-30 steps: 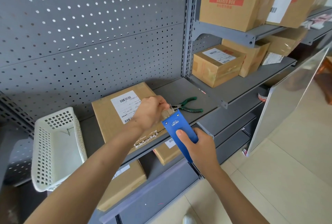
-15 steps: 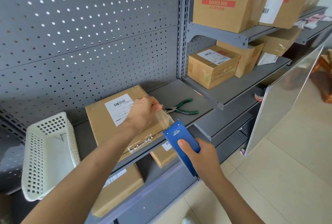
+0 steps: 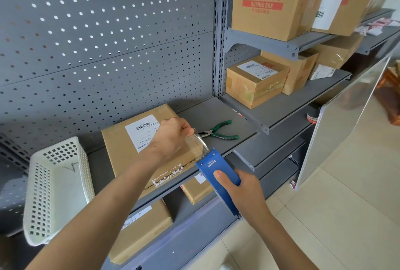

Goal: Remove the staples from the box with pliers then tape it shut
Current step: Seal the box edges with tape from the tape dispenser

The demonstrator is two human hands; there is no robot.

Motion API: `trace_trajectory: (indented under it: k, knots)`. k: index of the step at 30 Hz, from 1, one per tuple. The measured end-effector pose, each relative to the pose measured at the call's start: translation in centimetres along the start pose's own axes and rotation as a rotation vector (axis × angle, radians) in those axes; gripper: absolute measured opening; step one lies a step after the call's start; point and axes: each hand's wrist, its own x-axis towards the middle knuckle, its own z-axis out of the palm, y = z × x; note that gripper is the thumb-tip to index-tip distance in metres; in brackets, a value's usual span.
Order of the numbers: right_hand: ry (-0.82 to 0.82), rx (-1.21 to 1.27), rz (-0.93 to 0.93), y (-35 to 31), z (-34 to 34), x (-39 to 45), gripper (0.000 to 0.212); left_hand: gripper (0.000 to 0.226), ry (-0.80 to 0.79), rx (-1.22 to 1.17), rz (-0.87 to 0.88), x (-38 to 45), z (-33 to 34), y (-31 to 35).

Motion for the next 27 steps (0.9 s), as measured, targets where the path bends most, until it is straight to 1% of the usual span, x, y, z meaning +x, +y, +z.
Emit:
trace_trajectory:
  k: [6,8,13,17,20,25,27]
  knots:
    - [-0.015,0.036,0.06,0.6,0.2,0.3,0.077,0.016,-0.046,0.02,-0.005,0.3,0.3,-0.6]
    - [-0.02,0.045,0.077,0.6,0.3,0.3,0.076,0.014,-0.056,0.016,-0.022,0.5,0.5,-0.9]
    - [-0.014,0.044,0.077,0.9,0.6,0.1,0.058,0.011,-0.086,0.009,-0.038,0.7,0.8,-1.0]
    - [-0.021,0.045,0.091,1.0,0.7,0.2,0.064,0.009,-0.094,0.021,-0.042,0.9,0.9,-1.0]
    - [-0.025,0.046,0.098,0.8,0.8,0.3,0.07,0.012,-0.109,0.017,-0.023,0.9,0.7,-1.2]
    - [-0.039,0.046,0.083,1.0,1.0,0.4,0.061,0.013,-0.112,0.018,-0.024,1.0,0.7,-1.4]
    - [-0.04,0.044,0.086,0.9,1.1,0.4,0.065,0.014,-0.11,0.016,-0.022,1.0,0.7,-1.3]
